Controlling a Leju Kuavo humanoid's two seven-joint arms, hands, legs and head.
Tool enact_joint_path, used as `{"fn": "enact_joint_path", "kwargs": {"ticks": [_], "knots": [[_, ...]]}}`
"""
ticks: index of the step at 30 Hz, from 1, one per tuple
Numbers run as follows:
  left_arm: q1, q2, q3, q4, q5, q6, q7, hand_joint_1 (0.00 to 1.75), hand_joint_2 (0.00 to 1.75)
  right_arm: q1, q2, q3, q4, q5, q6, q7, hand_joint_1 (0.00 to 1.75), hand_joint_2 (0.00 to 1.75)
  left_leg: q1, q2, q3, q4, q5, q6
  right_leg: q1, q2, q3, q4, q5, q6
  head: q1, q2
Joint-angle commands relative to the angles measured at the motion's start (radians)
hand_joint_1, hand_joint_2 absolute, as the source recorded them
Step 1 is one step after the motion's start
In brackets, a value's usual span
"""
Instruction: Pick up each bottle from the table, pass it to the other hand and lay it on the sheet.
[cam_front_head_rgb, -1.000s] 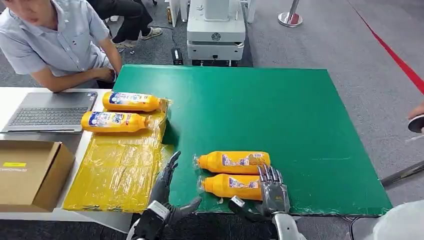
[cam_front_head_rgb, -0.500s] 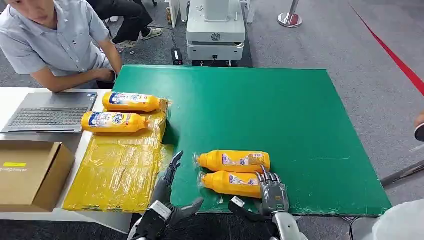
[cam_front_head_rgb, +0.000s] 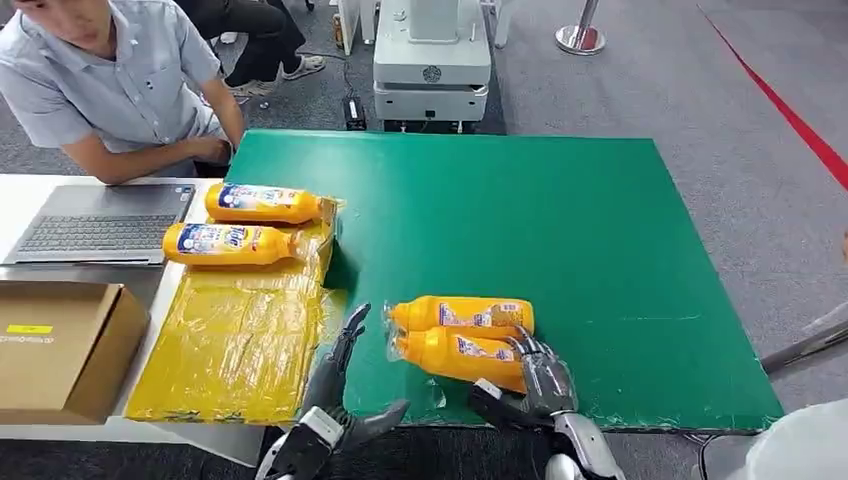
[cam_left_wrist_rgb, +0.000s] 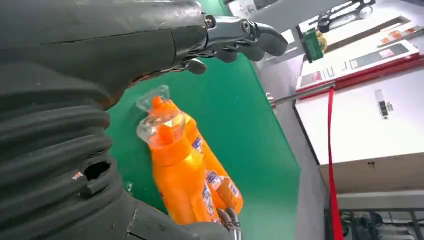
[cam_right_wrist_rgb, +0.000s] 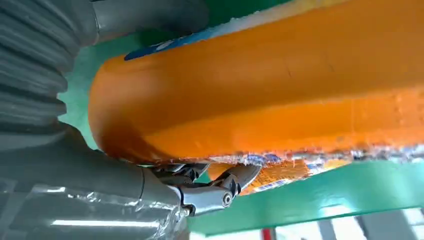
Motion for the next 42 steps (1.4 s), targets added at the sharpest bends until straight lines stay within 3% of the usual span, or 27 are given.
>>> {"fn": "enact_joint_path", "kwargs": {"ticks": [1,8,14,21,30,42], "knots": [[-0.032,0.011,-0.024,-0.034,0.007,-0.003,-0.026,0.00,1.75,0.046,-0.009,-0.001,-0.069,-0.147,0.029,-0.102,1.75,1.75,0.000,0.000,0.000,0.000,0.000,0.000,0.000,0.000,0.000,0.000,0.000,0.000,0.000,0.000],[-0.027,0.017,-0.022,-0.056,0.012,0.003,-0.036,0.00,1.75,0.050,-0.019,0.010,-0.097,-0.186,0.010,-0.117,1.75,1.75,0.000,0.000,0.000,0.000,0.000,0.000,0.000,0.000,0.000,0.000,0.000,0.000,0.000,0.000],[0.001,-0.011,0.030,-0.131,0.086,0.068,-0.118,0.00,1.75,0.078,-0.015,-0.003,-0.156,-0.214,-0.046,-0.126,1.75,1.75,0.000,0.000,0.000,0.000,0.000,0.000,0.000,0.000,0.000,0.000,0.000,0.000,-0.001,0.000],[0.020,0.004,0.038,-0.170,0.200,0.043,-0.087,0.00,1.75,0.111,0.018,-0.047,-0.230,-0.264,-0.130,-0.165,1.75,1.75,0.000,0.000,0.000,0.000,0.000,0.000,0.000,0.000,0.000,0.000,0.000,0.000,-0.001,0.000],[-0.010,0.004,0.004,0.002,0.346,0.002,-0.039,0.00,1.75,0.138,0.058,-0.039,-0.347,-0.356,-0.167,-0.280,1.75,1.75,0.000,0.000,0.000,0.000,0.000,0.000,0.000,0.000,0.000,0.000,0.000,0.000,-0.001,0.000],[-0.093,-0.019,-0.031,0.147,0.399,-0.063,0.006,0.00,1.75,0.085,0.091,0.021,-0.307,-0.413,-0.126,-0.296,1.75,1.75,0.000,0.000,0.000,0.000,0.000,0.000,0.000,0.000,0.000,0.000,0.000,0.000,-0.001,0.000]]}}
